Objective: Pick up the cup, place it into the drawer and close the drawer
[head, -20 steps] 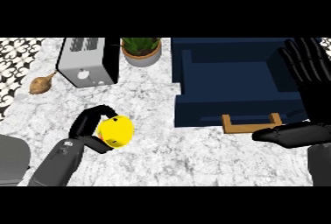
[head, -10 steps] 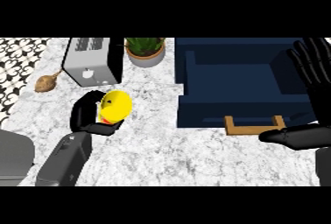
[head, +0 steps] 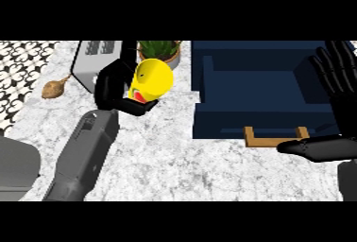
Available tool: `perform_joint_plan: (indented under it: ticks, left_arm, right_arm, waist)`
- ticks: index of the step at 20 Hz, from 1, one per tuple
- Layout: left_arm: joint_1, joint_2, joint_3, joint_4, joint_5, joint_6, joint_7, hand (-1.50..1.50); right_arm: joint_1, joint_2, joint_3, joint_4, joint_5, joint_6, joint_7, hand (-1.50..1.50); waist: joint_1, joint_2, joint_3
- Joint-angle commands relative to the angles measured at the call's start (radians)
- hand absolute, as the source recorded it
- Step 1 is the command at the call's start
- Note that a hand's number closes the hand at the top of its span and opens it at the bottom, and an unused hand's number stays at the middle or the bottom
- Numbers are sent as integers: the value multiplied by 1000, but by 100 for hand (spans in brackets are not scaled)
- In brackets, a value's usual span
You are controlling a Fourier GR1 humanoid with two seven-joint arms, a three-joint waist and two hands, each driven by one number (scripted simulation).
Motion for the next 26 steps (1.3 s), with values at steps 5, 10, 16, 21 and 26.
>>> perform_joint_plan:
  ticks: [5,10,16,21,26]
  left_arm:
    - [-182,-57,-152,-141,24,220,268,150]
    - [-394,-58,-131,-44,7,290,379,150]
    - [-588,-59,-221,111,88,433,556,150]
    - [-613,-59,-312,279,131,476,541,150]
    - [-627,-59,-401,386,177,428,547,150]
  right_arm:
    - [-56,-35,-40,73,-18,20,-9,-150]
    - [-58,30,38,44,63,-38,-19,-150]
    - [-43,6,4,68,12,11,-45,-150]
    - [0,8,-7,5,-16,21,-45,-150]
    - [-51,19,17,63,-6,29,-65,-150]
  waist:
    - [-14,4,0]
    - [-25,10,-1]
    - [-48,14,0]
    - [-78,19,0]
    - [-122,35,1]
